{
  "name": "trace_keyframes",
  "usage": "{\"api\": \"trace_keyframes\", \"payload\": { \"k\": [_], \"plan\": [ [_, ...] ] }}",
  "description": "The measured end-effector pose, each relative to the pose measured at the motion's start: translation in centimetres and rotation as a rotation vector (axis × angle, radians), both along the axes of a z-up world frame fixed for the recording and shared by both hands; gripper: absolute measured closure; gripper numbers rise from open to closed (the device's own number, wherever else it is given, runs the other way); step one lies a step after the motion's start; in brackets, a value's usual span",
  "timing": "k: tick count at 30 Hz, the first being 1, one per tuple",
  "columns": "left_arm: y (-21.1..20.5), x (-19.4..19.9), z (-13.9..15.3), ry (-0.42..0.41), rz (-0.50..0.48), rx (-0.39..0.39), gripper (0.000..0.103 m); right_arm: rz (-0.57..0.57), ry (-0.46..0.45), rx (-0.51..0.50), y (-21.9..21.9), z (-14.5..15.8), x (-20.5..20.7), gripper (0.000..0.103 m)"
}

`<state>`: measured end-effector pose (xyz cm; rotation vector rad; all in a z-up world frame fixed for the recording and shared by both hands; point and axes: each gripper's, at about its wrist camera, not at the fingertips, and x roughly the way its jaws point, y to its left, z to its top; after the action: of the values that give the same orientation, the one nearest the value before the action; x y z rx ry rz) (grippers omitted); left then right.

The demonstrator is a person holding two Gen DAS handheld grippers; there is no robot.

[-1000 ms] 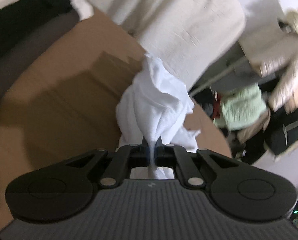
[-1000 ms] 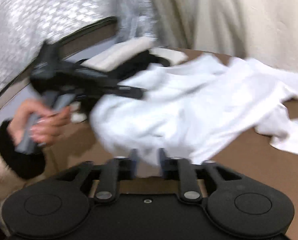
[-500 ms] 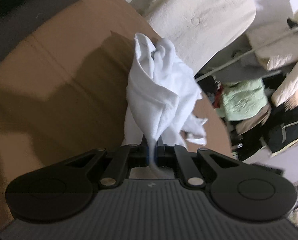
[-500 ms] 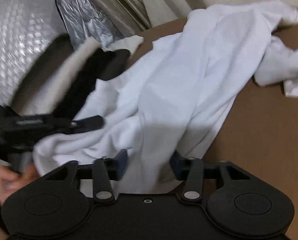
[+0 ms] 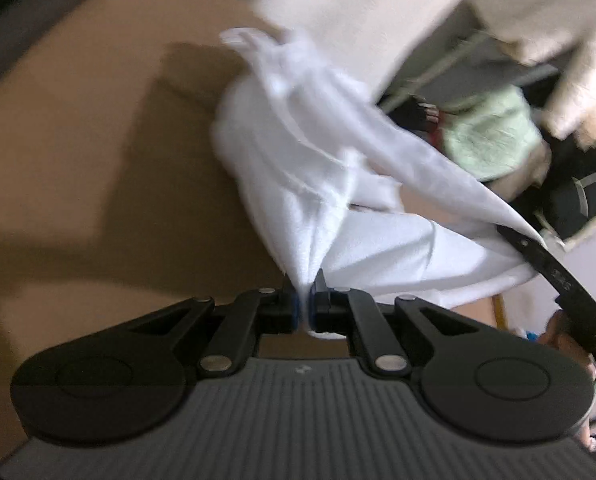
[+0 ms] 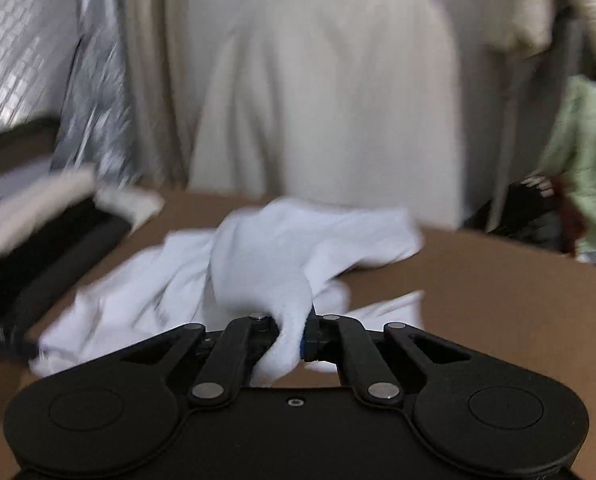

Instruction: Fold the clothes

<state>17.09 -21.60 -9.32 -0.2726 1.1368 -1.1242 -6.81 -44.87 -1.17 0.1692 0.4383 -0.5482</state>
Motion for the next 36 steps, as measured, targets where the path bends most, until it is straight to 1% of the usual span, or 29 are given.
{"api": "trace_keyframes", "payload": {
  "k": [1,3,4,5,6,8,10,11,13,15,16,17,18,19,21,22,23,24,26,27,29,30,31,32,35,36],
  "plan": [
    [-0.7,-1.0,0.5,0.003,-0.023,-0.029,0.099,-0.047,-0.007,-0.038,0.0,0.6,-1.2,0.099],
    [-1.7,-3.4,1.6,0.001,-0.078,-0.11,0.099,-0.142,-0.013,-0.121,0.2,1.9,-3.7,0.099],
    [-2.2,-4.6,1.9,0.018,-0.117,-0.146,0.099,-0.19,-0.012,-0.157,0.1,2.5,-5.0,0.099],
    [-2.8,-6.1,2.0,0.044,-0.178,-0.173,0.099,-0.247,0.0,-0.197,0.0,3.0,-6.3,0.099],
    [-3.5,-7.1,1.9,0.06,-0.23,-0.175,0.099,-0.292,0.038,-0.208,-0.5,2.7,-7.2,0.099],
    [-4.7,-9.1,1.3,0.053,-0.337,-0.09,0.098,-0.37,0.13,-0.205,-1.7,1.7,-8.5,0.099],
    [-5.1,-9.5,0.2,0.037,-0.377,-0.01,0.097,-0.427,0.258,-0.164,-3.5,-1.9,-9.5,0.099],
    [-5.0,-9.2,-0.4,0.024,-0.365,0.028,0.097,-0.462,0.326,-0.127,-4.5,-4.1,-10.0,0.099],
    [-4.5,-8.2,-1.1,-0.008,-0.328,0.087,0.098,-0.519,0.387,-0.065,-5.7,-7.0,-11.2,0.099],
    [-3.8,-6.9,-1.4,-0.047,-0.275,0.131,0.098,-0.551,0.44,-0.097,-6.6,-8.2,-11.9,0.099],
    [-3.4,-6.1,-1.3,-0.044,-0.24,0.12,0.098,-0.565,0.468,-0.12,-7.1,-8.6,-12.1,0.098],
    [-3.0,-5.3,-1.2,-0.04,-0.204,0.108,0.098,-0.559,0.49,-0.09,-8.0,-8.8,-12.1,0.097],
    [-2.5,-4.5,-1.0,-0.037,-0.169,0.096,0.097,-0.544,0.51,-0.039,-9.1,-8.9,-12.0,0.092],
    [-2.1,-3.7,-0.9,-0.033,-0.133,0.084,0.097,-0.53,0.529,0.013,-10.2,-9.0,-12.0,0.072],
    [-1.2,-2.1,-0.7,-0.026,-0.062,0.061,0.094,-0.463,0.563,0.109,-11.8,-9.2,-11.4,0.071],
    [-0.8,-1.3,-0.6,-0.023,-0.027,0.049,0.093,-0.426,0.58,0.156,-12.6,-9.3,-11.1,0.065],
    [-0.4,-0.5,-0.8,-0.029,0.005,0.033,0.093,-0.403,0.574,0.159,-12.9,-8.8,-10.9,0.065],
    [-0.1,-0.2,-0.9,-0.041,0.027,0.022,0.093,-0.386,0.56,0.145,-13.1,-8.1,-10.6,0.065],
    [-0.4,0.6,-1.8,-0.119,0.064,0.024,0.085,-0.342,0.466,0.141,-13.3,-6.0,-10.9,0.062],
    [-1.0,0.9,-2.2,-0.13,0.071,0.05,0.083,-0.318,0.413,0.14,-13.4,-4.8,-11.1,0.052],
    [-2.4,1.6,-2.9,-0.152,0.085,0.101,0.083,-0.273,0.366,0.095,-13.2,-3.6,-10.5,0.037],
    [-3.1,1.9,-3.2,-0.163,0.092,0.126,0.083,-0.25,0.348,0.068,-13.0,-3.0,-10.2,0.037],
    [-3.7,2.2,-3.4,-0.134,0.079,0.121,0.083,-0.228,0.329,0.042,-12.9,-2.5,-9.8,0.037],
    [-4.5,2.3,-3.3,-0.128,0.065,0.122,0.083,-0.193,0.333,0.028,-12.8,-2.4,-9.0,0.038],
    [-6.8,2.5,-2.8,-0.18,0.044,0.159,0.083,-0.075,0.356,0.001,-12.4,-2.6,-5.2,0.04],
    [-7.8,2.6,-2.5,-0.198,0.045,0.168,0.083,-0.038,0.357,0.005,-12.4,-2.8,-4.1,0.05]
  ]
}}
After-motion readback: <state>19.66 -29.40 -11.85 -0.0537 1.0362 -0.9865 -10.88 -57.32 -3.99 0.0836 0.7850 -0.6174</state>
